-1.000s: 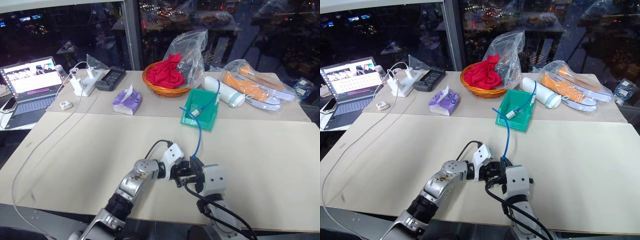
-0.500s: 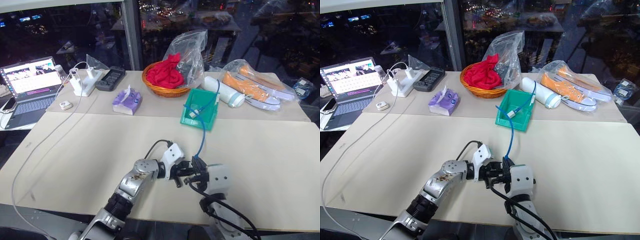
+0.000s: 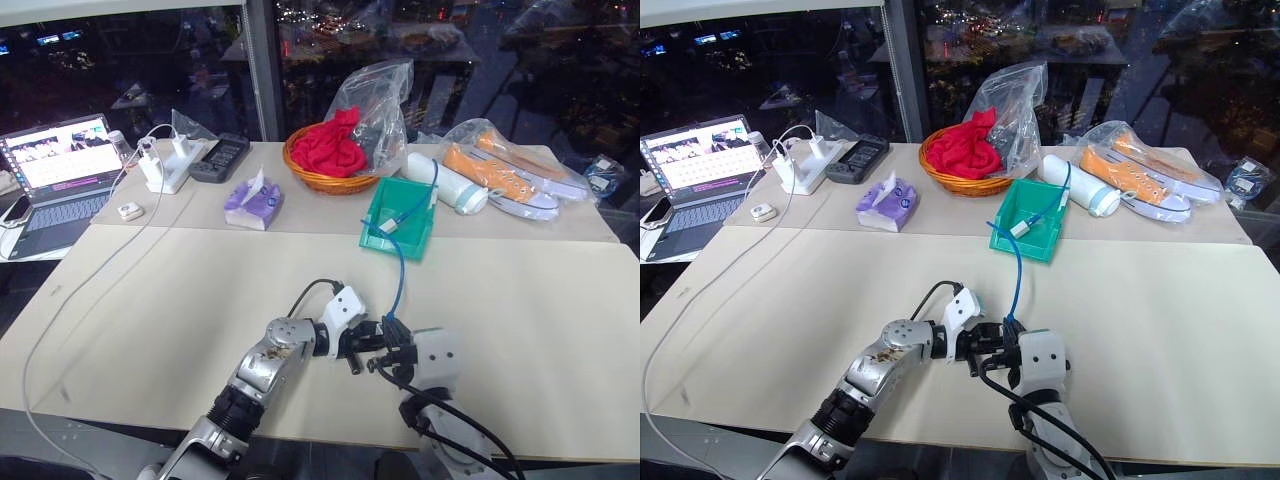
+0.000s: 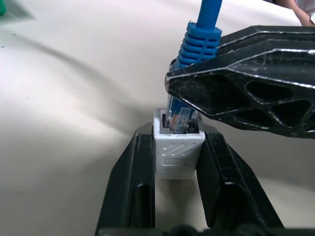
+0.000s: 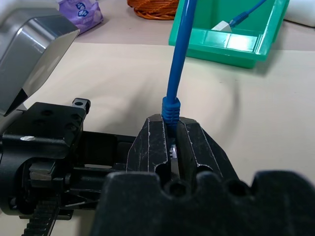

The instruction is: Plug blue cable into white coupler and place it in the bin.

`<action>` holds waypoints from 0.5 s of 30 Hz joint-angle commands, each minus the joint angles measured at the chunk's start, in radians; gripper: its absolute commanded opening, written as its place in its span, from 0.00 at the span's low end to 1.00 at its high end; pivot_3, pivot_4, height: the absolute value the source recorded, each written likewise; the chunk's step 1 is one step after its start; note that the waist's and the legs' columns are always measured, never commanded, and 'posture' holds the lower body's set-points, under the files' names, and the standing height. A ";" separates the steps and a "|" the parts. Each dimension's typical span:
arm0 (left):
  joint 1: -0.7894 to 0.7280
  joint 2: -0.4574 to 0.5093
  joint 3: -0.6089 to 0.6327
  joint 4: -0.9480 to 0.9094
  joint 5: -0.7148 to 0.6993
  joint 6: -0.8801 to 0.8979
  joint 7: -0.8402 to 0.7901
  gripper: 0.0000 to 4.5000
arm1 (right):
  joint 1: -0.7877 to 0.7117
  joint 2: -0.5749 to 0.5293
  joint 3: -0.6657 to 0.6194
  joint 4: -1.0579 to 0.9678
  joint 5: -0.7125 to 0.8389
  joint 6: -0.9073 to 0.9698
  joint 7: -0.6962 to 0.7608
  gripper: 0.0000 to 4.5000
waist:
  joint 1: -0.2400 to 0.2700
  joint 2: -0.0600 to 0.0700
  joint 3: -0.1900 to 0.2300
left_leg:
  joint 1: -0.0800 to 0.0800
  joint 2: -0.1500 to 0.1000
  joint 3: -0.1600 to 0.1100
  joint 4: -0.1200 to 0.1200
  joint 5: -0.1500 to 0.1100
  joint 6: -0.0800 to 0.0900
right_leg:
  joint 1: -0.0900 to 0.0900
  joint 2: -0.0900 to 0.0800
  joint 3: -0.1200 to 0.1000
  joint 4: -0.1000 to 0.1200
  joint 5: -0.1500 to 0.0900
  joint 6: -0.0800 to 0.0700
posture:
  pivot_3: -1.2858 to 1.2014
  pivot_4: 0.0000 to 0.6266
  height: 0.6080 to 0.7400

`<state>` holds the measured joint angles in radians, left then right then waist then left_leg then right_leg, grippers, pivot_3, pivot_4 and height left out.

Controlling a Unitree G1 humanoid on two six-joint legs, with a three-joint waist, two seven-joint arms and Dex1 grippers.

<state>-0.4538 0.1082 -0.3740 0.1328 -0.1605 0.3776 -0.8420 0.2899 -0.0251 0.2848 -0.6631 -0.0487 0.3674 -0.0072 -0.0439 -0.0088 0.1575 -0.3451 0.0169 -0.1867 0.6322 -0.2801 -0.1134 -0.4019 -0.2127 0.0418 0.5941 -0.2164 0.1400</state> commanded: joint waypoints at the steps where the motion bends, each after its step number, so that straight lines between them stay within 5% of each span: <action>1: -0.004 -0.006 0.002 -0.028 -0.011 -0.008 0.000 0.15 | 0.002 0.014 0.039 0.008 0.007 0.021 0.007 0.00 | 0.000 0.000 0.000 | 0.000 0.000 0.000 0.000 0.000 0.000 | 0.000 0.000 0.000 0.000 0.000 0.000 | 0.52 0.24 1.00; 15: -0.001 -0.003 0.005 -0.036 -0.010 -0.006 0.008 0.15 | -0.004 0.039 -0.024 0.025 0.113 0.347 0.049 0.00 | -0.002 -0.001 -0.002 | 0.006 0.000 0.000 -0.001 -0.002 0.004 | 0.005 0.000 0.000 0.000 0.000 0.000 | 0.52 0.24 1.00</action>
<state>-0.4511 0.1137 -0.3731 0.1343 -0.1583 0.3834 -0.8349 0.2494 0.0211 0.2383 -0.7156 0.0252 0.5936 0.0162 -0.0456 -0.0102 0.1550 -0.3369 0.0172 -0.1867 0.6307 -0.2828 -0.1085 -0.3944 -0.2125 0.0420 0.5938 -0.2170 0.1403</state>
